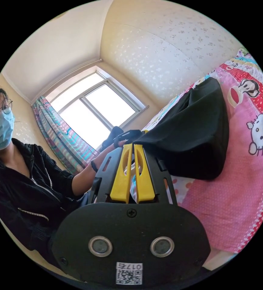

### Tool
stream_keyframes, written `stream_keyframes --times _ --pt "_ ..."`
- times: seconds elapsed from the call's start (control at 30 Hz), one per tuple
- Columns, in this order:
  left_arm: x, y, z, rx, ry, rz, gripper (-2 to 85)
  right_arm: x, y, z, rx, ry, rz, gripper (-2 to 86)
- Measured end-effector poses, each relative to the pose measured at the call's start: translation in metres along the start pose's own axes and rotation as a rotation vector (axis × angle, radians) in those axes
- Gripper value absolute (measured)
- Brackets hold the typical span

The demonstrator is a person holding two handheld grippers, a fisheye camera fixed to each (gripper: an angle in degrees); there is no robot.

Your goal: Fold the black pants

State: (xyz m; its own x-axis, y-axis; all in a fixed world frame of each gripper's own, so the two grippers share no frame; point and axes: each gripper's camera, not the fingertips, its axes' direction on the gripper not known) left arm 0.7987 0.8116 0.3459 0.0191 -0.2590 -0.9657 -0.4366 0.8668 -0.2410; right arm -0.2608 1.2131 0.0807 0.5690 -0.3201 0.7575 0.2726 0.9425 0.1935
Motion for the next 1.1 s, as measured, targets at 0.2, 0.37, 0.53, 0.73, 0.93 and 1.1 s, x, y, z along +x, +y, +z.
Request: stream_keyframes --times 0.2,0.37,0.53,0.73,0.93,1.1 --pt "-0.011 0.006 -0.012 0.051 0.082 0.007 1.1 0.004 0.000 -0.010 0.018 -0.024 0.011 1.2" --pt "-0.048 0.032 -0.025 0.156 0.153 -0.087 -0.3 0.006 -0.002 -0.028 0.006 -0.055 0.017 0.8" --pt "-0.078 0.055 -0.032 0.173 0.114 -0.136 -0.5 0.008 0.014 -0.068 0.338 -0.052 0.023 1.2" --pt "-0.063 0.060 -0.040 0.147 0.076 -0.124 -0.1 0.014 0.011 -0.067 0.219 0.505 0.314 0.9" --pt "-0.008 0.057 -0.052 0.115 0.051 0.077 1.5 -0.007 0.001 -0.057 0.238 0.599 0.197 1.4" --pt "0.063 0.047 -0.028 0.034 -0.047 0.377 4.9 -0.015 -0.002 -0.053 0.291 0.503 0.098 1.9"
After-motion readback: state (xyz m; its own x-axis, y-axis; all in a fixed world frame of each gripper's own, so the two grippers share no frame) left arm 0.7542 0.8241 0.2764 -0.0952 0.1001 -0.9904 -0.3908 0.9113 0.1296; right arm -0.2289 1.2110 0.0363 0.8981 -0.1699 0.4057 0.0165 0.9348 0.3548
